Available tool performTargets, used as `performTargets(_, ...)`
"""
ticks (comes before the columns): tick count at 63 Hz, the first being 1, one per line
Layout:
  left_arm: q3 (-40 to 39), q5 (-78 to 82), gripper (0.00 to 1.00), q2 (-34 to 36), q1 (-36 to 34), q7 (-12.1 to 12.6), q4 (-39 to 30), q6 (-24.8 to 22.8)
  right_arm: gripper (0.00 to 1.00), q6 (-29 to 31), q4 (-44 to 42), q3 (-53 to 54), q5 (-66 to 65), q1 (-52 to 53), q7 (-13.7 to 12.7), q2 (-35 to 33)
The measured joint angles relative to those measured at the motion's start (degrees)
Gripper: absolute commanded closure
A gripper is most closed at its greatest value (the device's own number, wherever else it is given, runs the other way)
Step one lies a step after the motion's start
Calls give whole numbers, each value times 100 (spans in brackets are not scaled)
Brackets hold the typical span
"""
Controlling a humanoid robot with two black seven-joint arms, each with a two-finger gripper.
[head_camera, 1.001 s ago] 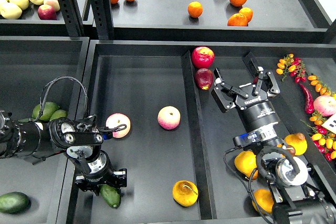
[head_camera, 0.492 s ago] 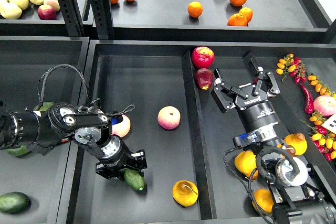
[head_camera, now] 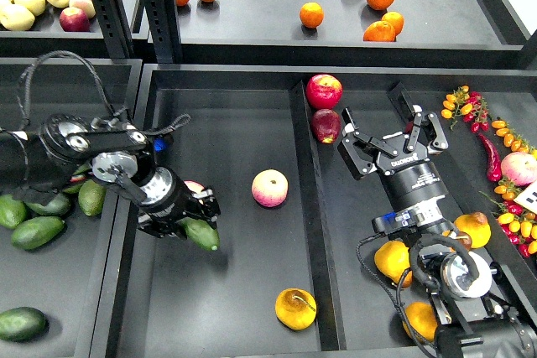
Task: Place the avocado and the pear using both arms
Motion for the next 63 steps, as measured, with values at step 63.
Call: performTargets(63,308,817,64,2197,906,-1,0,1,0,-910,-859,-383,194,1355,-828,0)
